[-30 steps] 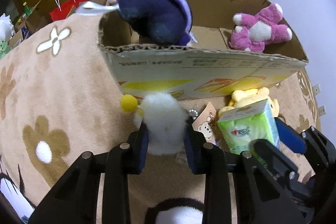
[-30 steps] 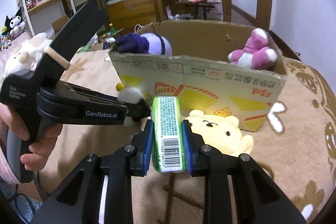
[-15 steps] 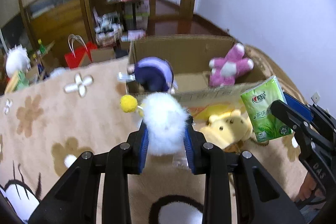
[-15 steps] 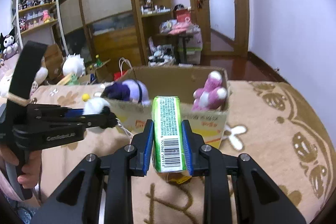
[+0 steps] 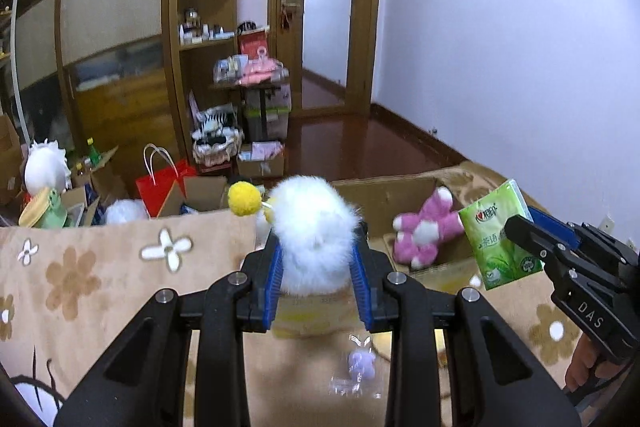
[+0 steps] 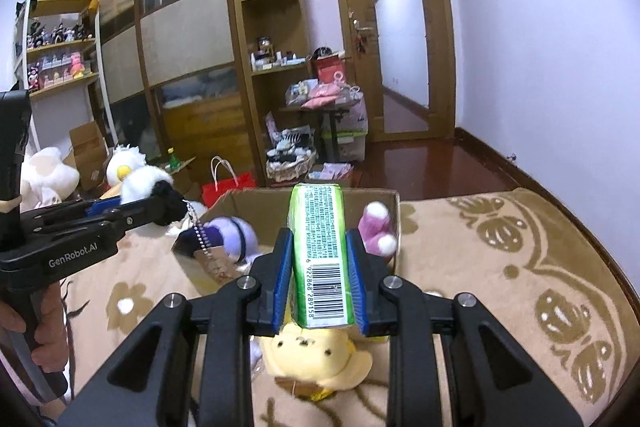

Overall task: Organize soft objects
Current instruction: 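Lift pompom with left tool while right tool lifts tissue pack over box, then release pompom into box with left tool while right tool releases tissue pack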

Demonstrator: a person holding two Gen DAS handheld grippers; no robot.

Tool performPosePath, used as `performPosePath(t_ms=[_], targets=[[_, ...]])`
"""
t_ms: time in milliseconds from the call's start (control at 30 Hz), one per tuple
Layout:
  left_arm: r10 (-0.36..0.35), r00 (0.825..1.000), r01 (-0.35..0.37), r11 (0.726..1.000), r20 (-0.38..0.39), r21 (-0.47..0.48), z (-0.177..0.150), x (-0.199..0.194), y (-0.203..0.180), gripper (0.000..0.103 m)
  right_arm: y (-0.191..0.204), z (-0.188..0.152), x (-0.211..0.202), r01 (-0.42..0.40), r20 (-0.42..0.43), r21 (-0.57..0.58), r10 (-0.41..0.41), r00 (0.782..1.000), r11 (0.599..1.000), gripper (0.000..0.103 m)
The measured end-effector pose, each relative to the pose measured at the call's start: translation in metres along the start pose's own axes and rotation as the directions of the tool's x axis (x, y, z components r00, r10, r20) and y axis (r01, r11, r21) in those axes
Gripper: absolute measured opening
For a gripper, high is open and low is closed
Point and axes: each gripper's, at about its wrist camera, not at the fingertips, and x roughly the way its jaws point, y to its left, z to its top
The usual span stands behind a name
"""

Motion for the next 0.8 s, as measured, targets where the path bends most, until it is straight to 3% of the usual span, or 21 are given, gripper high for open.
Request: performPosePath(t_ms=[300, 533, 800], targets=[[-0.035, 0.999, 0.034, 0.999, 0.015, 0.030, 0.014, 0.031, -0.010, 0.030, -0.004, 0.012, 0.016, 0.017, 0.046, -0.011, -0.016, 0.999, 1.000, 0.027], [-0.027, 1.000, 0.027, 0.999, 0.012, 0.047, 0.017, 0.049, -0.014, 0.030, -0.007, 0.013, 0.033, 0.004, 0.031, -0.011, -0.004, 0.999, 1.000, 0.027], [-0.020, 0.998, 0.022, 0.999, -0.051, 0.049, 0.011, 0.071, -0.012, 0.031, -0.014, 0.013, 0.053, -0.003, 0.014, 0.010, 0.003, 1.000, 1.000, 0.027]])
